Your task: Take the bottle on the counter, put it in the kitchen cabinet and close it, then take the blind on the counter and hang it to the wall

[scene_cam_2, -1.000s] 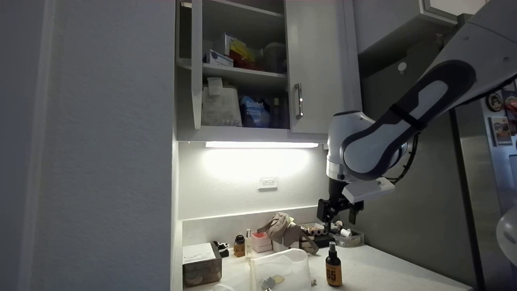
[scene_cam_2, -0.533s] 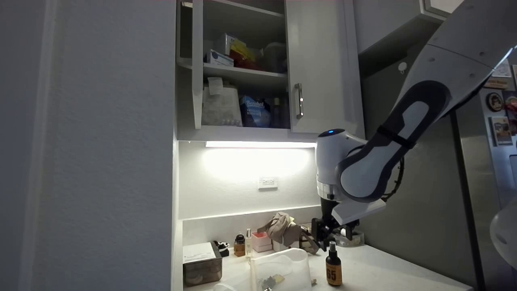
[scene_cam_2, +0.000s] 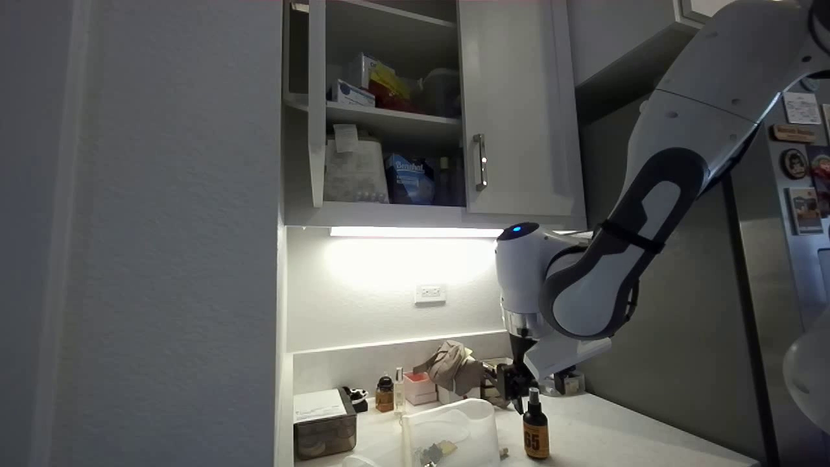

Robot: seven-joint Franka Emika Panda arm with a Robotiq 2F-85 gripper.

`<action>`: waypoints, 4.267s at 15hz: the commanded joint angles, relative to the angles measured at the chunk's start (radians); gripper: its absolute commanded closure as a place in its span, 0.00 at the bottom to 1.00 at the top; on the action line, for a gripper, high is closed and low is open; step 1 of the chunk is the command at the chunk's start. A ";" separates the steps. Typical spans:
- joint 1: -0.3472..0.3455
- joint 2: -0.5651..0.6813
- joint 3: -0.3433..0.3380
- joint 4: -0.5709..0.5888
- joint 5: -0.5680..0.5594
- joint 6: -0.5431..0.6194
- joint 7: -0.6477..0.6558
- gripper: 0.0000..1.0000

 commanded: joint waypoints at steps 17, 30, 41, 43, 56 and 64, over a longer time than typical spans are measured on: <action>0.123 0.191 -0.181 0.042 -0.498 -0.030 0.523 0.00; -0.068 0.211 -0.354 -0.010 -1.070 0.352 0.821 0.00; -0.187 0.249 -0.653 -0.021 -1.286 0.800 0.565 0.00; -0.179 0.179 -0.671 -0.047 -1.273 0.791 0.520 0.00; 0.033 0.110 -0.556 -0.029 -1.334 0.703 0.709 0.00; 0.176 0.158 -0.450 -0.030 -1.344 0.388 0.959 0.00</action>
